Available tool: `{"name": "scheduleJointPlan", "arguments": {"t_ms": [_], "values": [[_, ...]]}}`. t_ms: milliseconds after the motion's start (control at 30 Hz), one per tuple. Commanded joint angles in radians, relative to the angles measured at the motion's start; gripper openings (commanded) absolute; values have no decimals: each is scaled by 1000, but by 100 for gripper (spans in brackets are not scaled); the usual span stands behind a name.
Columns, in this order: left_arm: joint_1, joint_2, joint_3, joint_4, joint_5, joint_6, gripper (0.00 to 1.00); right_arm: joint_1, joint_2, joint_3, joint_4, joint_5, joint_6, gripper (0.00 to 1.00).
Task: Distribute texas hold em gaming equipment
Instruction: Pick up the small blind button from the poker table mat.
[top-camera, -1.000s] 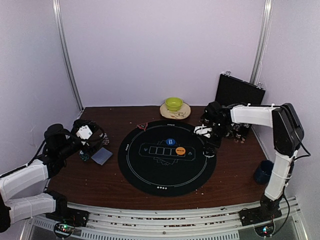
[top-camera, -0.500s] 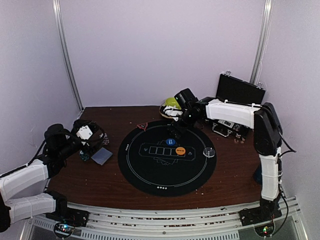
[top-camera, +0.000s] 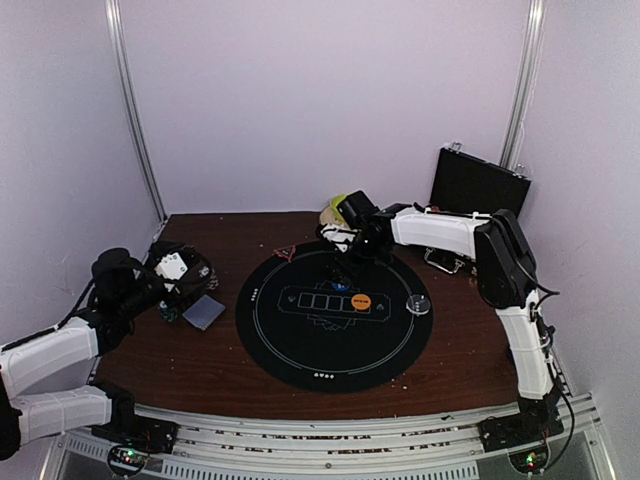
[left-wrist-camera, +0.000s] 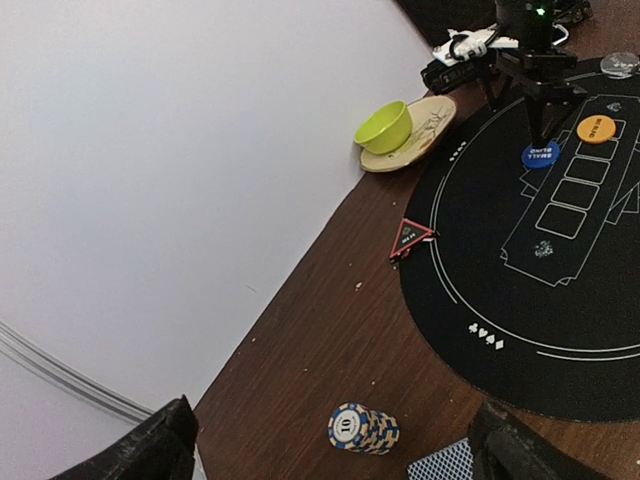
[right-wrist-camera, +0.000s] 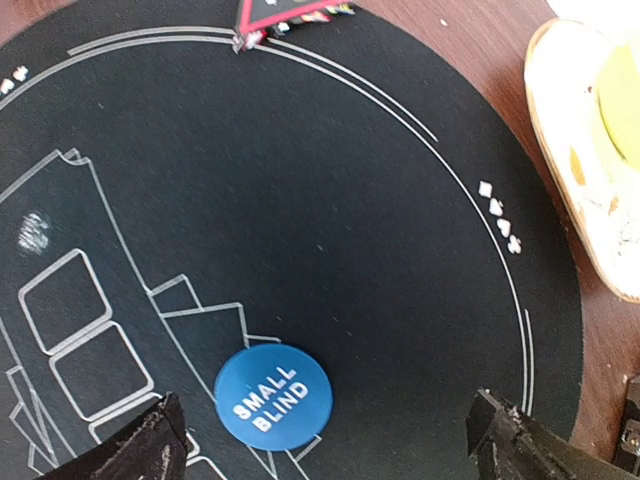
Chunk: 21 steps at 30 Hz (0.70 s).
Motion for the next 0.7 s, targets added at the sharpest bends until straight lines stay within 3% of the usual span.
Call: {"name": "scheduleJointPlan", "arguments": {"t_ms": [0,667], "values": [[7,8,-9,33,17,11,98,3,46,38,-24,-72,37,97],[6,20,-11,31,31,18,98,-23,105,32,-58,-86,76,68]]}}
